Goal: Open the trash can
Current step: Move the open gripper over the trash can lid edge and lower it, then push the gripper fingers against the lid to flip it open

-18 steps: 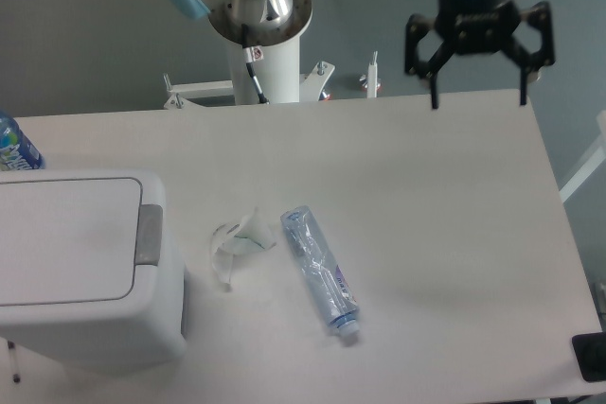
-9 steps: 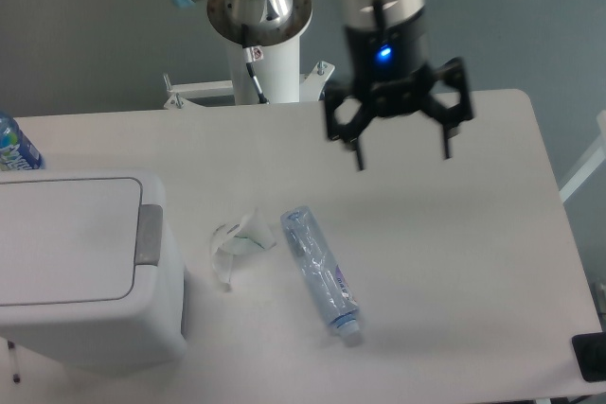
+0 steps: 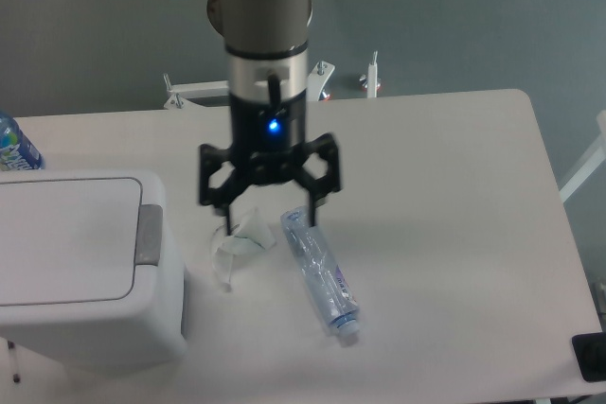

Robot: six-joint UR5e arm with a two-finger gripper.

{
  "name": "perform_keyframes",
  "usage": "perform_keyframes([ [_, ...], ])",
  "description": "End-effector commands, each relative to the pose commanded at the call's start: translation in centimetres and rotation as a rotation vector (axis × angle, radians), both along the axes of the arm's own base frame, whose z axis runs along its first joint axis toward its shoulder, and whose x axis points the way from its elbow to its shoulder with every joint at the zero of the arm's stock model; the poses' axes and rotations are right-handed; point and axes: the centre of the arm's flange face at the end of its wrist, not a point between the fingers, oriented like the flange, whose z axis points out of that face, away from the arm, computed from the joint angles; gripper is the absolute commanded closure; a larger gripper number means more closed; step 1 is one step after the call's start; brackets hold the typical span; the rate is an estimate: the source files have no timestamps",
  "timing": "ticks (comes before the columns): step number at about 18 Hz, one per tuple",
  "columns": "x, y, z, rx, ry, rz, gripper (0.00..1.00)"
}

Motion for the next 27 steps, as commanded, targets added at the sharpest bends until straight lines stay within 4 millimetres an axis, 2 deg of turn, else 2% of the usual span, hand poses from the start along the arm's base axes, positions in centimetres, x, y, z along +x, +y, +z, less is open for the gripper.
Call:
perform_keyframes([
  [3, 0.4, 0.2, -0.4, 0.008, -0.026, -0.009, 0.0],
  [6, 1.7, 0.8, -0.8, 0.003, -0.035, -0.025, 0.0],
  [12, 2.0, 0.9, -2.3, -0.02, -0.054, -0.024, 0.0],
  [27, 3.2, 1.3, -3.3, -0.034, -0.087, 0.0, 0.0],
])
